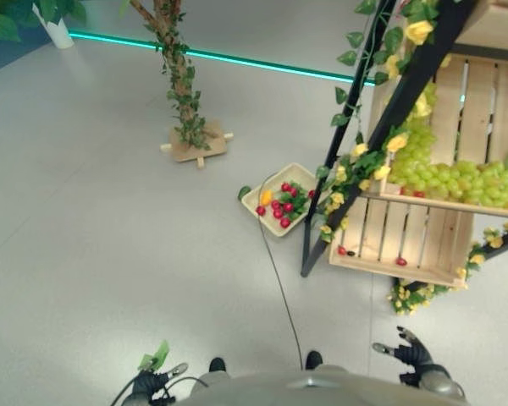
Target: Pick up the fruits from the basket on one side to the basket on the other side
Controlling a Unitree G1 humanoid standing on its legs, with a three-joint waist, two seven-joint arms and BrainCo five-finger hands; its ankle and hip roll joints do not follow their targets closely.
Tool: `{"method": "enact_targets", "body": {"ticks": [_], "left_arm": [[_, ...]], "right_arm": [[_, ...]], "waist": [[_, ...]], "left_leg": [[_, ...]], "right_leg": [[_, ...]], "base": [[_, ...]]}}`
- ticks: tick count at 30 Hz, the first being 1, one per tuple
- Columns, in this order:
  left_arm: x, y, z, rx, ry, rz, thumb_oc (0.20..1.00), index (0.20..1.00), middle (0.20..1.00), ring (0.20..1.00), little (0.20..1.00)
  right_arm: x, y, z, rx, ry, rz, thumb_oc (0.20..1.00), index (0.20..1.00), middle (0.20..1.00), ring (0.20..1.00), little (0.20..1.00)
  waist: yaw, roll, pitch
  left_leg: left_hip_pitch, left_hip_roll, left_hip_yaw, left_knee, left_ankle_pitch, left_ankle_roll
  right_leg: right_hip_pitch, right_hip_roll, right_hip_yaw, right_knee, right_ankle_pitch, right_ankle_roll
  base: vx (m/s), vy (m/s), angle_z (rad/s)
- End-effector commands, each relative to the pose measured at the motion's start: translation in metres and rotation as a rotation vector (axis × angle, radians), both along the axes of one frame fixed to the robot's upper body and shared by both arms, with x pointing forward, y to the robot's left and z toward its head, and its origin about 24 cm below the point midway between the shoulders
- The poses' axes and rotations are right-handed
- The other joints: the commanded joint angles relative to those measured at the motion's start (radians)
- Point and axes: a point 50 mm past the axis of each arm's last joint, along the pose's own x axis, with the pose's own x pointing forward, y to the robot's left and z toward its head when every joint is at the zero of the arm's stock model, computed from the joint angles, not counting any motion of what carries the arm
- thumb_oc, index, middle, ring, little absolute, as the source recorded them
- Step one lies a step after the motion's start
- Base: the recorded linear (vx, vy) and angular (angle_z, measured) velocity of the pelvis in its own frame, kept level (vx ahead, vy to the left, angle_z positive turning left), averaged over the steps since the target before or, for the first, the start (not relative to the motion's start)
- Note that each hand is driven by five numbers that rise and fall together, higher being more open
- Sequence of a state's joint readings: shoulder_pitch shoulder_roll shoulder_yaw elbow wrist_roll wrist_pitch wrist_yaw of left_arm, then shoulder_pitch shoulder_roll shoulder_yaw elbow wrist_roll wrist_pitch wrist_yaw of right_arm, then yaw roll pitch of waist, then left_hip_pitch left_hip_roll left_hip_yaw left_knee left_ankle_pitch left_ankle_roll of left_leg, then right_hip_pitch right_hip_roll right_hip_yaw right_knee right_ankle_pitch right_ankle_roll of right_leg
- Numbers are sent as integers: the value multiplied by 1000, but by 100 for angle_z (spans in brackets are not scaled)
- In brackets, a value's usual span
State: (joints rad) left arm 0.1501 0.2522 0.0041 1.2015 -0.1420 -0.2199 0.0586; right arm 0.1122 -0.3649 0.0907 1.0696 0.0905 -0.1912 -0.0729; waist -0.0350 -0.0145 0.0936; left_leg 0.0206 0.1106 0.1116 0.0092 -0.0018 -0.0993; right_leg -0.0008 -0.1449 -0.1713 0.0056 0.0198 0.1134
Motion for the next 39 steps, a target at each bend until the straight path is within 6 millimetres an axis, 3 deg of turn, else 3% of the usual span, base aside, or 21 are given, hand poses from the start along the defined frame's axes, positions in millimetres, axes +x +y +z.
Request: {"method": "enact_targets", "body": {"ticks": [1, 4, 6, 7, 8, 9, 12, 13, 15, 16, 18, 20, 22, 24, 25, 27, 32, 35, 39], "left_arm": [[28, 15, 11, 32, -107, 18, 1000, 1000, 1000, 1000, 1000], [38, 13, 13, 23, -134, -3, 1000, 1000, 1000, 1000, 1000], [48, 13, 16, 29, -151, -30, 1000, 1000, 1000, 1000, 1000], [50, 13, 16, 30, -154, -37, 1000, 1000, 1000, 1000, 1000], [49, 13, 16, 30, -149, -45, 1000, 1000, 1000, 1000, 1000], [46, 14, 15, 32, -138, -49, 1000, 1000, 1000, 1000, 1000], [42, 14, 14, 36, -120, -56, 1000, 1000, 1000, 1000, 1000], [43, 14, 14, 37, -113, -66, 1000, 1000, 1000, 1000, 1000], [42, 15, 14, 34, -103, -75, 1000, 1000, 1000, 1000, 1000], [42, 15, 14, 34, -103, -75, 1000, 1000, 1000, 1000, 1000], [40, 11, 11, 18, -84, -79, 1000, 1000, 1000, 1000, 1000], [40, 10, 10, 13, -81, -82, 1000, 1000, 1000, 1000, 1000], [42, 10, 11, 12, -86, -95, 1000, 1000, 1000, 1000, 1000], [47, 9, 12, 16, -96, -130, 1000, 1000, 1000, 1000, 1000], [52, 7, 13, 16, -108, -144, 1000, 1000, 1000, 1000, 1000], [54, 5, 14, 18, -114, -160, 1000, 1000, 1000, 1000, 1000], [61, 6, 14, 22, -105, -205, 1000, 1000, 1000, 1000, 1000], [55, 9, 12, 26, -76, -188, 1000, 1000, 1000, 1000, 1000], [54, 10, 12, 24, -67, -165, 1000, 1000, 1000, 1000, 1000]], "right_arm": [[23, 3, 6, 13, -68, 7, 1000, 1000, 1000, 1000, 1000], [23, -2, 8, 6, -83, -20, 1000, 1000, 1000, 1000, 1000], [30, -4, 12, 3, -115, -31, 1000, 1000, 1000, 1000, 1000], [31, -4, 13, 2, -121, -30, 1000, 1000, 1000, 1000, 1000], [30, -4, 12, 2, -111, -29, 1000, 1000, 1000, 1000, 1000], [30, -3, 11, 3, -103, -25, 1000, 1000, 1000, 1000, 1000], [32, -2, 11, 4, -101, -9, 1000, 1000, 1000, 1000, 1000], [36, -1, 13, 9, -112, -4, 1000, 1000, 1000, 1000, 1000], [39, -1, 14, 15, -120, 4, 1000, 1000, 1000, 1000, 1000], [39, -1, 14, 15, -120, 4, 1000, 1000, 1000, 1000, 1000], [41, 2, 12, 24, -112, -14, 1000, 1000, 1000, 1000, 1000], [39, 2, 10, 27, -103, -29, 1000, 1000, 1000, 1000, 1000], [40, 9, 7, 59, -105, -41, 1000, 1000, 1000, 1000, 1000], [35, 13, 3, 80, -81, -38, 1000, 1000, 1000, 1000, 1000], [33, 15, 2, 90, -82, -36, 1000, 1000, 1000, 1000, 1000], [32, 16, 2, 92, -80, -35, 1000, 1000, 1000, 1000, 1000], [20, 17, -3, 114, -48, -45, 1000, 1000, 1000, 1000, 1000], [11, 18, -7, 119, -16, -51, 1000, 1000, 1000, 1000, 1000], [6, 17, -8, 116, 1, -55, 1000, 1000, 1000, 1000, 1000]], "waist": [[20, -60, 51], [14, -64, 69], [1, -63, 82], [-2, -59, 82], [-2, -53, 81], [-2, -50, 81], [-4, -45, 78], [1, -36, 81], [10, -28, 85], [9, -28, 85], [19, -20, 88], [22, -19, 89], [21, -4, 86], [4, 0, 82], [3, 4, 81], [-3, 4, 88], [-64, -19, 89], [-77, -33, 74], [-47, -46, 57]], "left_leg": [[-52, -36, -9, 256, -167, 18], [-131, -27, 39, 315, -120, -4], [-184, 11, 163, 333, -75, 1], [-185, 24, 209, 316, -72, 12], [-171, 30, 221, 307, -104, 11], [-156, 19, 237, 274, -101, 36], [-144, -12, 225, 241, -121, 57], [-152, -37, 214, 232, -131, 75], [-146, -70, 180, 208, -133, 94], [-146, -71, 180, 207, -133, 94], [-103, -126, 124, 156, -140, 127], [-87, -140, 104, 136, -137, 135], [-44, -158, 44, 90, -124, 152], [-11, -167, -16, 54, -107, 152], [-1, -177, -58, 43, -97, 148], [7, -183, -95, 41, -95, 144], [22, -233, -264, 34, -80, 128], [22, -255, -372, 41, -73, 125], [9, -261, -421, 66, -79, 105]], "right_leg": [[-7, -32, 18, 107, -80, 4], [14, -40, -30, 76, -76, -4], [8, -48, -74, 62, -66, -8], [4, -50, -92, 58, -63, -10], [8, -49, -98, 57, -74, -6], [3, -58, -121, 55, -59, -6], [1, -78, -143, 71, -54, 11], [-17, -118, -159, 132, -48, 22], [-41, -151, -168, 203, -31, 27], [-41, -153, -168, 205, -32, 28], [-63, -189, -151, 324, 16, 37], [-66, -193, -136, 355, 30, 36], [-107, -143, -68, 463, 29, 28], [-154, -33, 13, 467, -24, 10], [-190, 6, 24, 442, -50, 1], [-205, 23, 44, 424, -65, -1], [-234, 183, 331, 289, -51, 9], [-205, 232, 416, 277, -61, -12], [-148, 206, 354, 221, -88, -36]], "base": [[-32, -20, 5], [-92, -10, 44], [-160, 25, 123], [-43, 64, 127], [-16, 97, 72], [40, 120, 36], [4, 161, 31], [23, 231, 97], [47, 240, 74], [58, 178, 69], [130, 320, 86], [117, 260, 68], [125, 217, 85], [139, 105, 64], [126, 64, 81], [93, -9, 107], [122, -53, 148], [123, -124, 163], [88, -161, 125]]}}
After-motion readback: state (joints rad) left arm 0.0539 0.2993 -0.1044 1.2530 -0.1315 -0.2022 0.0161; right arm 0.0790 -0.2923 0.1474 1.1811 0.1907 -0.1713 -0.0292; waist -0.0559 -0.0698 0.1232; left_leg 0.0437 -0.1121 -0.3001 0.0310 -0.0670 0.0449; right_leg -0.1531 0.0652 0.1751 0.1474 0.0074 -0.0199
